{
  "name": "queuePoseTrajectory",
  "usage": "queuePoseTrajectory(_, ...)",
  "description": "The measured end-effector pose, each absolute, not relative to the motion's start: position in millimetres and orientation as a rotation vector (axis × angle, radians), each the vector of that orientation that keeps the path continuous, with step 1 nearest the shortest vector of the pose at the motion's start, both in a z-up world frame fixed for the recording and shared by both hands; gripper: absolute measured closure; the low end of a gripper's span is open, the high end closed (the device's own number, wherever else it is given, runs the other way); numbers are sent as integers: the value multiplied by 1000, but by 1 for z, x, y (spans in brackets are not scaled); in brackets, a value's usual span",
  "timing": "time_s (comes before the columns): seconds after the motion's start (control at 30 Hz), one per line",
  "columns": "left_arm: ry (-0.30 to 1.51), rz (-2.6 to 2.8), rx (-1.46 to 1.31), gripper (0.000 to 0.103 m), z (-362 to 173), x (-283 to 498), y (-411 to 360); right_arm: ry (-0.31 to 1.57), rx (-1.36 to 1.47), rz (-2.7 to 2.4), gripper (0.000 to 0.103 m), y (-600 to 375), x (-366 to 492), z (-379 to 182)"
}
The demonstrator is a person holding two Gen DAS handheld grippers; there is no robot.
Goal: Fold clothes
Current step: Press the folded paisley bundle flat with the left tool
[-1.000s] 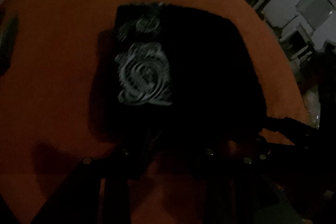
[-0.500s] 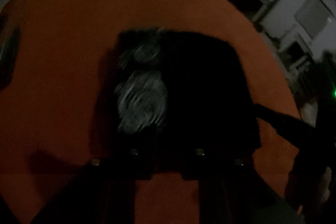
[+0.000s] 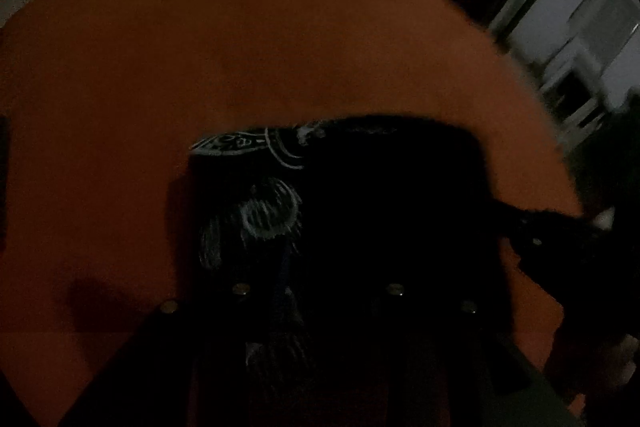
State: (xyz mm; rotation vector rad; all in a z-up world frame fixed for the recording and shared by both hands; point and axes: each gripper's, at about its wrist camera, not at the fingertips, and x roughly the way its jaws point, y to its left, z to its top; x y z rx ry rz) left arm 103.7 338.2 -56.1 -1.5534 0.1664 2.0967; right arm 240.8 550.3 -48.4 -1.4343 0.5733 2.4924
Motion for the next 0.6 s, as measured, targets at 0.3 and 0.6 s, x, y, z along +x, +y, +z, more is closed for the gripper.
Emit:
queuePoseTrajectory(0.3,192,2168,-1558,70,-36,69,349,665,-1445,2442,102,567,194,-40)
queuePoseTrajectory(0.6,228,2148,-1583,67,-40,53,350,537,-1510,2399,101,560,168,-50)
